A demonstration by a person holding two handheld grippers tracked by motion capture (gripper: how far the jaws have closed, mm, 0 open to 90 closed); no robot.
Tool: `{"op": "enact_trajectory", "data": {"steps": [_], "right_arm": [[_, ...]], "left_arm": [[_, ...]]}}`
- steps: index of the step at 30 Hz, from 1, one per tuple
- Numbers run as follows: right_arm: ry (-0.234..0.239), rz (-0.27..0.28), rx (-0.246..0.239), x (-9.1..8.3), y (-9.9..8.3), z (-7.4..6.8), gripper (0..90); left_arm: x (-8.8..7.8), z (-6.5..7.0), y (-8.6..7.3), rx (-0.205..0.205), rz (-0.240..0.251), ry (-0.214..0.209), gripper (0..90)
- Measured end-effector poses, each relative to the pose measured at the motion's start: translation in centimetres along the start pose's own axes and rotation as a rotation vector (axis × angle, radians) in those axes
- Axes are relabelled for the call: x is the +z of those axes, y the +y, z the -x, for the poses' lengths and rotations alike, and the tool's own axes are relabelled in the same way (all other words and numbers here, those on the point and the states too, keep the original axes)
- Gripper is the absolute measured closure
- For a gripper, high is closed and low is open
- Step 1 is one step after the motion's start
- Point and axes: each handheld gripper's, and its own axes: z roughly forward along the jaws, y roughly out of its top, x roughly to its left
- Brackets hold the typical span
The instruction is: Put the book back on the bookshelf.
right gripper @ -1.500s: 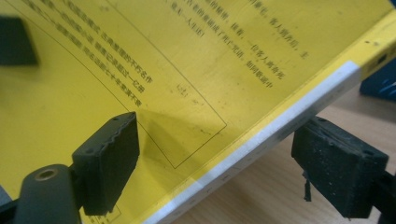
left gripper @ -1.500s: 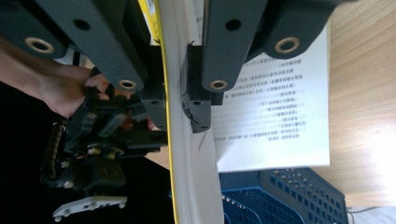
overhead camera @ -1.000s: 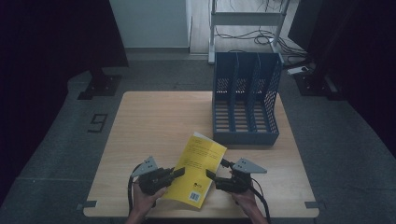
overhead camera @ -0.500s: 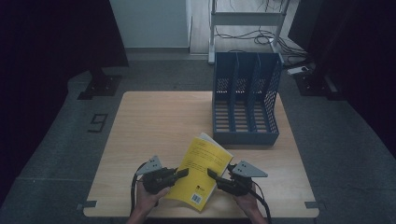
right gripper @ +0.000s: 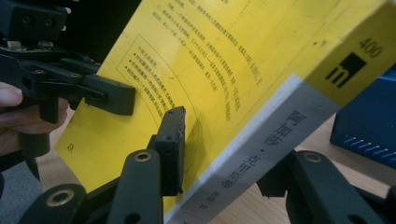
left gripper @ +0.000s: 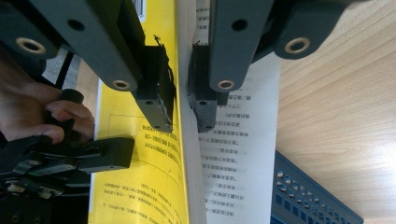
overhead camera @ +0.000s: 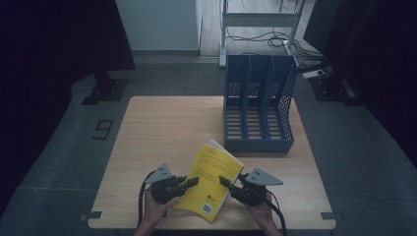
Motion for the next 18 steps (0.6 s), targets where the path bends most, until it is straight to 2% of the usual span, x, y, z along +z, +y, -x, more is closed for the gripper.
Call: {"op": "enact_trajectory", "data": {"steps": [5, 7, 9, 10, 11, 12, 13, 14, 15, 17, 18], "right_arm": [[-0.011, -0.005, -0.026, 0.0, 0.2, -0.3, 60.0], [-0.021, -0.003, -0.064, -0.2, 0.5, -0.6, 60.5], [-0.023, -0.002, -0.072, -0.3, 0.6, -0.7, 61.1], [-0.028, 0.011, -0.094, -0.5, 0.9, -1.0, 63.0], [-0.028, 0.011, -0.094, -0.5, 0.9, -1.0, 63.0], [-0.033, 0.024, -0.124, -0.9, 1.4, -1.3, 65.1], [-0.033, 0.024, -0.124, -0.9, 1.4, -1.3, 65.1], [-0.043, 0.038, -0.154, -1.2, 1.8, -1.7, 67.7], [-0.043, 0.038, -0.154, -1.2, 1.8, -1.7, 67.7], [-0.06, 0.056, -0.199, -1.8, 2.2, -2.3, 71.1], [-0.06, 0.056, -0.199, -1.8, 2.2, -2.3, 71.1]], "left_arm": [[0.1, -0.1, -0.1, -0.008, 0.001, 0.004, 77.1], [0.1, -0.2, -0.1, -0.01, 0.005, 0.007, 76.0], [0.1, -0.2, -0.1, -0.011, 0.008, 0.006, 75.5], [0.1, -0.1, -0.1, -0.01, 0.012, 0.002, 75.0], [0.1, -0.1, -0.1, -0.01, 0.012, 0.002, 74.7], [0.2, 0.0, -0.1, -0.007, 0.014, 0.001, 74.5], [0.2, 0.0, -0.1, -0.007, 0.014, 0.001, 74.4], [0.4, 0.2, -0.1, 0.003, 0.011, 0.003, 74.3], [0.4, 0.2, -0.1, 0.003, 0.011, 0.003, 74.0], [0.7, 0.5, -0.2, 0.022, -0.004, 0.013, 73.6], [0.7, 0.5, -0.2, 0.022, -0.004, 0.013, 73.3]]}}
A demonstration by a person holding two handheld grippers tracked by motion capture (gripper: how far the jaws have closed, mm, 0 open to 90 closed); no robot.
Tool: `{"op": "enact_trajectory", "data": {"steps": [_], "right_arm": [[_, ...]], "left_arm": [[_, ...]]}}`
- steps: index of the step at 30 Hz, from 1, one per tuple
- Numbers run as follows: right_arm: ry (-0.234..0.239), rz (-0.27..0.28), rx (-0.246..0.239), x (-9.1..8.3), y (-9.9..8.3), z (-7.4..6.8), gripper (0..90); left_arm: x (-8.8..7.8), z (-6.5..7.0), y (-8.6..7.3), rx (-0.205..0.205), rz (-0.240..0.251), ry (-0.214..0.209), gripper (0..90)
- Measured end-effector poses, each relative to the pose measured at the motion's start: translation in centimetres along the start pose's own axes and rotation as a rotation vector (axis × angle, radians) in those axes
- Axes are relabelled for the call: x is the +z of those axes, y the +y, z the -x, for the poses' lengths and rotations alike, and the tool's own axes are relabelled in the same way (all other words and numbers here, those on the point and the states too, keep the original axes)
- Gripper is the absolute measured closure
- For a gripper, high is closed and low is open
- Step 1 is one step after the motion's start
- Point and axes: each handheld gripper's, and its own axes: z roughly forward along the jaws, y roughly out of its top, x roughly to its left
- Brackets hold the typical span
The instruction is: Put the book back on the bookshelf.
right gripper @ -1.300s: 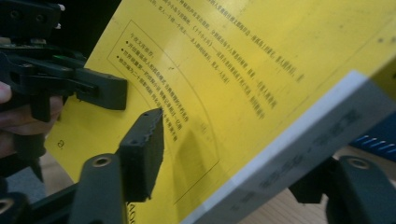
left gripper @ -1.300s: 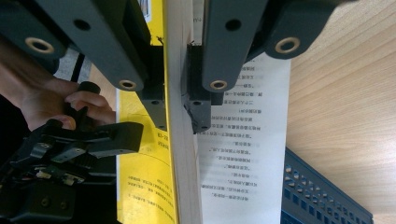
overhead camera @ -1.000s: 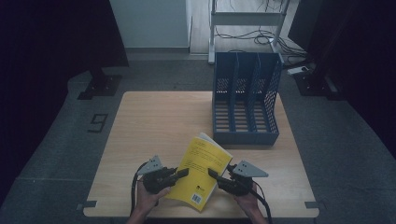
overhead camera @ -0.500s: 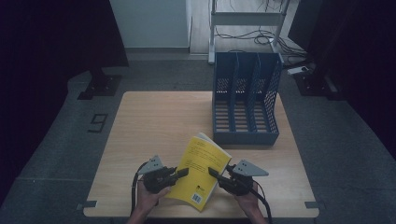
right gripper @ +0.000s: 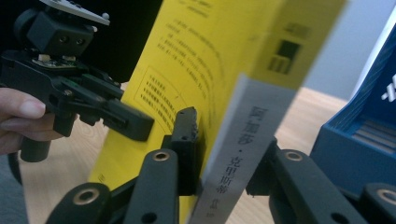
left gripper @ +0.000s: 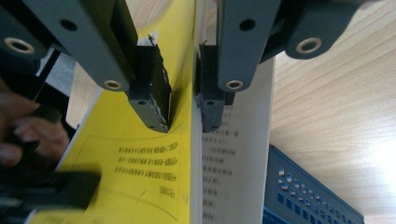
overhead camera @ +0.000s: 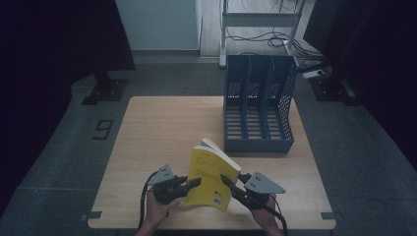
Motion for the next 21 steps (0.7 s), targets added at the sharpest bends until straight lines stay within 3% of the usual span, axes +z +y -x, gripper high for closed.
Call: {"op": "enact_trajectory", "data": {"steps": [10, 14, 18, 21], "right_arm": [[0.025, 0.007, -0.009, -0.13, 0.06, -0.05, 72.5], [0.031, 0.008, -0.013, -0.14, 0.07, -0.1, 72.5], [0.046, 0.014, 0.01, -0.18, 0.1, -0.16, 73.6], [0.048, 0.014, -0.004, -0.11, 0.2, -0.55, 74.1]], "left_arm": [[0.26, -0.16, -0.08, 0.013, -0.008, 0.033, 62.0], [0.1, 0.19, 0.03, 0.041, 0.006, 0.054, 61.4], [-0.23, 0.14, 0.22, 0.043, 0.029, 0.059, 60.3], [-0.27, 0.15, 0.24, 0.052, 0.031, 0.067, 58.7]]}}
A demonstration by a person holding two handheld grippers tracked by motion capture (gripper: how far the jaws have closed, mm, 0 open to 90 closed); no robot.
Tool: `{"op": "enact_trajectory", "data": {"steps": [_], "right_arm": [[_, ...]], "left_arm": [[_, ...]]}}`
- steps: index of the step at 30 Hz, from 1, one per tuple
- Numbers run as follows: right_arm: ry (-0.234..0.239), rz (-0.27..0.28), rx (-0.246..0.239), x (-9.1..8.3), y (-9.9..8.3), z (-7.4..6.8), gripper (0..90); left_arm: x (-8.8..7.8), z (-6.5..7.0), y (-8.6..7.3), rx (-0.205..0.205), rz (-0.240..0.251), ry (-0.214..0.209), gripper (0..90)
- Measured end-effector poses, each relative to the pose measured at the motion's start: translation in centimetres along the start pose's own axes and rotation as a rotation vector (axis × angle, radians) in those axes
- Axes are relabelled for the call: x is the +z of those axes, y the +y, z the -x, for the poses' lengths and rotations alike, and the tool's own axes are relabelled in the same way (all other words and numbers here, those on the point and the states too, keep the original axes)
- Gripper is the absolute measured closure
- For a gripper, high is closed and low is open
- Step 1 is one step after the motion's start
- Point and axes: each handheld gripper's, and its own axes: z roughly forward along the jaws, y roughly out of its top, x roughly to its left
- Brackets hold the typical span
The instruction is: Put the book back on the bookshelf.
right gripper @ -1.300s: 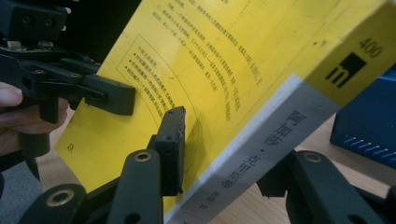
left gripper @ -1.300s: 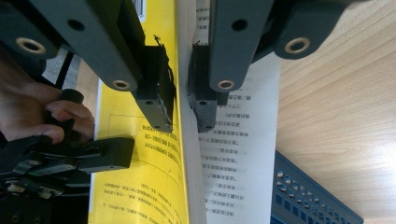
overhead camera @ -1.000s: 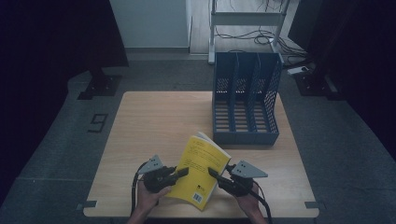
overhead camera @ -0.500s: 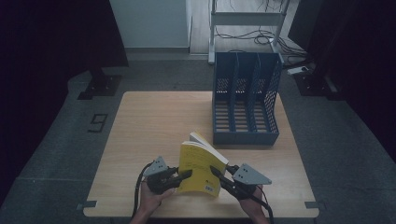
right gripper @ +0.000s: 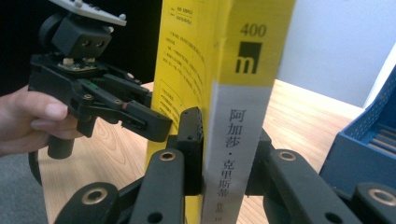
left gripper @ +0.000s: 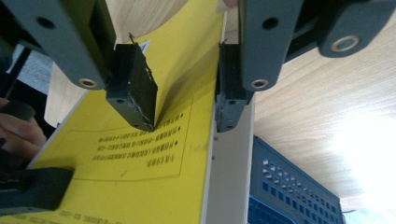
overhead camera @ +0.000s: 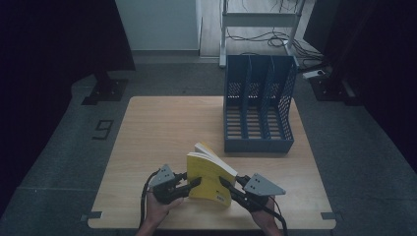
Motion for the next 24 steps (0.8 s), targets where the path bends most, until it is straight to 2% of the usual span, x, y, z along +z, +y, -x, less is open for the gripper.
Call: {"op": "enact_trajectory", "data": {"steps": [1, 7, 15, 19, 24], "right_arm": [[-0.008, -0.005, -0.027, 0.1, 0.1, -0.4, 74.0], [-0.001, -0.004, -0.059, 0.1, 0.2, -0.8, 73.4], [0.037, 0.014, -0.03, 0.6, 0.3, -0.9, 71.1], [0.03, 0.015, -0.014, 1.1, 0.2, -0.8, 71.1], [0.023, 0.004, -0.02, 1.7, 0.2, -0.9, 71.3]], "left_arm": [[-0.1, 0.0, 0.1, 0.005, 0.006, 0.007, 57.2], [-0.2, 0.1, 0.2, 0.009, 0.014, 0.022, 56.9], [-0.1, 0.2, 0.2, 0.012, 0.015, 0.014, 57.1], [0.0, 0.3, 0.2, 0.014, 0.016, 0.016, 57.2], [0.0, 0.3, 0.2, 0.013, 0.015, 0.014, 57.2]]}}
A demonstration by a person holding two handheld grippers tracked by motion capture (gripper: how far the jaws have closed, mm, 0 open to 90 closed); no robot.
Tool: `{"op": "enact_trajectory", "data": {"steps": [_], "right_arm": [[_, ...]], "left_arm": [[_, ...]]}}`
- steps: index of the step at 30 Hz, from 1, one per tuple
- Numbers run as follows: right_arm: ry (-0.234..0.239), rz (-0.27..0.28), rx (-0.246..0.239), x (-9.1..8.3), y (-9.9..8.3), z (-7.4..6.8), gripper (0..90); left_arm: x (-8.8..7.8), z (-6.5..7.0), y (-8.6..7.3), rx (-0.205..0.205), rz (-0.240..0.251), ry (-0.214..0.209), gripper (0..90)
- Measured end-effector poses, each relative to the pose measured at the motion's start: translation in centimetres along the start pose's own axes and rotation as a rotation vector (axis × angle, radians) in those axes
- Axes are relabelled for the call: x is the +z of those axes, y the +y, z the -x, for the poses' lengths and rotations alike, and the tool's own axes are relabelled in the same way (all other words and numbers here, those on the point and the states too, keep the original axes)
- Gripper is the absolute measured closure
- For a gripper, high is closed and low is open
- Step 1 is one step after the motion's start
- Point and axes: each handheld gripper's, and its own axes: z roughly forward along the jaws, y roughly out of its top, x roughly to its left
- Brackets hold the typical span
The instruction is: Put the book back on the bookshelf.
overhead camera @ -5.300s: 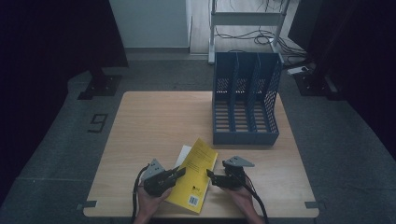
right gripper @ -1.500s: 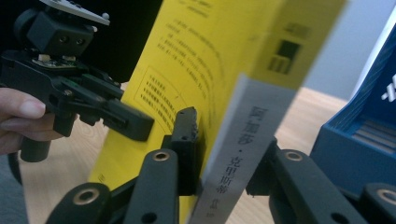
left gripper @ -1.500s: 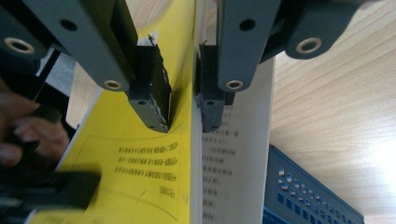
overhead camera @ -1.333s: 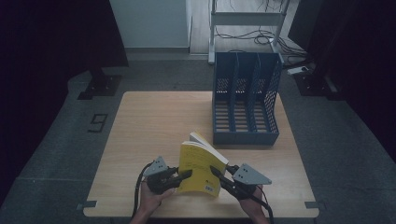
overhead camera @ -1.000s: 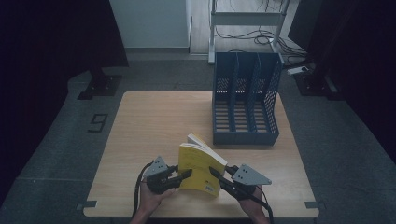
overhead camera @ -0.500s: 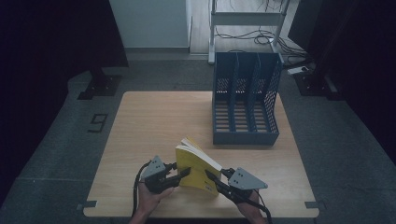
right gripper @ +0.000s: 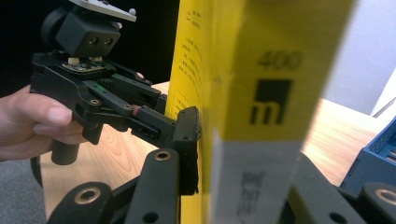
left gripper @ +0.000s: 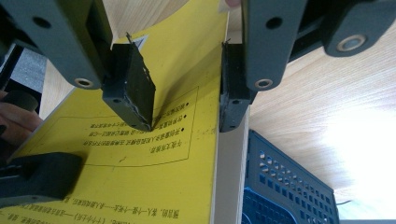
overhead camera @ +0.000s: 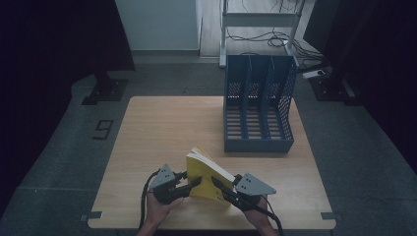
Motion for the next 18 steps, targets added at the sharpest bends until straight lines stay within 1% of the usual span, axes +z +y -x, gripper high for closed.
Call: {"op": "enact_trajectory", "data": {"steps": [4, 6, 7, 10, 11, 18], "right_arm": [[-0.002, 0.004, 0.011, 0.28, -0.1, 0.1, 72.8], [-0.009, 0.003, 0.001, 0.27, -0.08, 0.05, 73.4], [-0.013, 0.003, -0.013, 0.21, -0.07, -0.11, 73.7], [-0.009, 0.011, -0.017, 0.15, -0.14, -0.19, 73.9], [-0.011, 0.019, -0.017, 0.14, -0.23, -0.27, 74.0], [-0.024, 0.018, -0.025, 0.12, -0.19, -0.53, 74.2]], "left_arm": [[0.0, 0.04, 0.02, 0.002, -0.001, 0.002, 57.2], [0.0, 0.02, 0.02, 0.003, -0.001, -0.001, 57.2], [-0.06, -0.07, 0.04, 0.0, -0.005, -0.009, 56.8], [-0.09, -0.11, 0.06, -0.003, -0.006, -0.013, 55.5], [-0.03, -0.09, 0.06, -0.006, -0.004, -0.011, 53.8], [0.0, -0.09, 0.05, -0.004, -0.005, -0.01, 52.1]]}}
